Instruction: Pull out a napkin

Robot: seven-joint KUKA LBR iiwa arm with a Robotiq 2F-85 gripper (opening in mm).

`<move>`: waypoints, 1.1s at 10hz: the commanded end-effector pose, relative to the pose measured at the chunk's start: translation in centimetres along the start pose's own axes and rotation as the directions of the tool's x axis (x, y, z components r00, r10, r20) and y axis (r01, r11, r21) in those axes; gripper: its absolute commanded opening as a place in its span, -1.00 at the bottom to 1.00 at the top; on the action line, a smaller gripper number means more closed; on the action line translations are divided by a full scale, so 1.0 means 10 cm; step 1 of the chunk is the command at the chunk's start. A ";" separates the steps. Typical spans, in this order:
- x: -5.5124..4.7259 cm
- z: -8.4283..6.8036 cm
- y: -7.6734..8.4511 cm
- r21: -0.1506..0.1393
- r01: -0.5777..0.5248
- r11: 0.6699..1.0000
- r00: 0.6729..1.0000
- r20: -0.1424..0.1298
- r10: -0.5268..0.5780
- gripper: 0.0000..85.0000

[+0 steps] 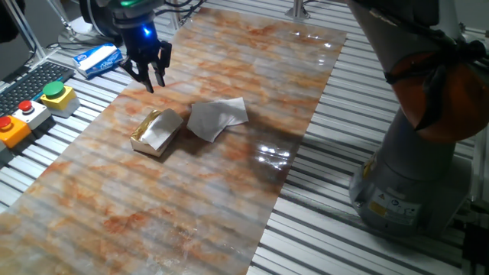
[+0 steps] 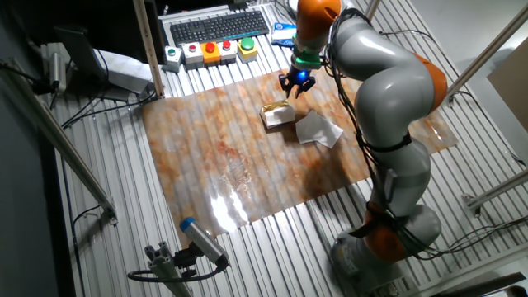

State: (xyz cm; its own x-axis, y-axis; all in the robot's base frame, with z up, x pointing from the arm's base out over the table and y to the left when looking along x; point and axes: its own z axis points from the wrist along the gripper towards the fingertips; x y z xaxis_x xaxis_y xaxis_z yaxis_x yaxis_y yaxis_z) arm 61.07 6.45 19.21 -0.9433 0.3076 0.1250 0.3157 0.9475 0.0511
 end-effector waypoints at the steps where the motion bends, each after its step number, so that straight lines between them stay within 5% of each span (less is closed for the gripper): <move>1: -0.03 0.02 0.02 0.004 -0.006 1.000 1.000 0.007 0.006 0.20; 4: -0.15 0.26 0.12 0.006 -0.030 1.000 0.999 0.025 0.029 0.20; 11: -0.10 0.82 0.14 -0.008 -0.058 0.998 0.994 0.087 0.059 0.20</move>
State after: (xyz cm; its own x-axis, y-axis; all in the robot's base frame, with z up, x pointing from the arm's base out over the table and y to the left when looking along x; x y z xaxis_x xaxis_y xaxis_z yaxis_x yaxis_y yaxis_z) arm 61.60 8.15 11.04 -0.9280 0.3702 0.0413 0.3720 0.9268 0.0513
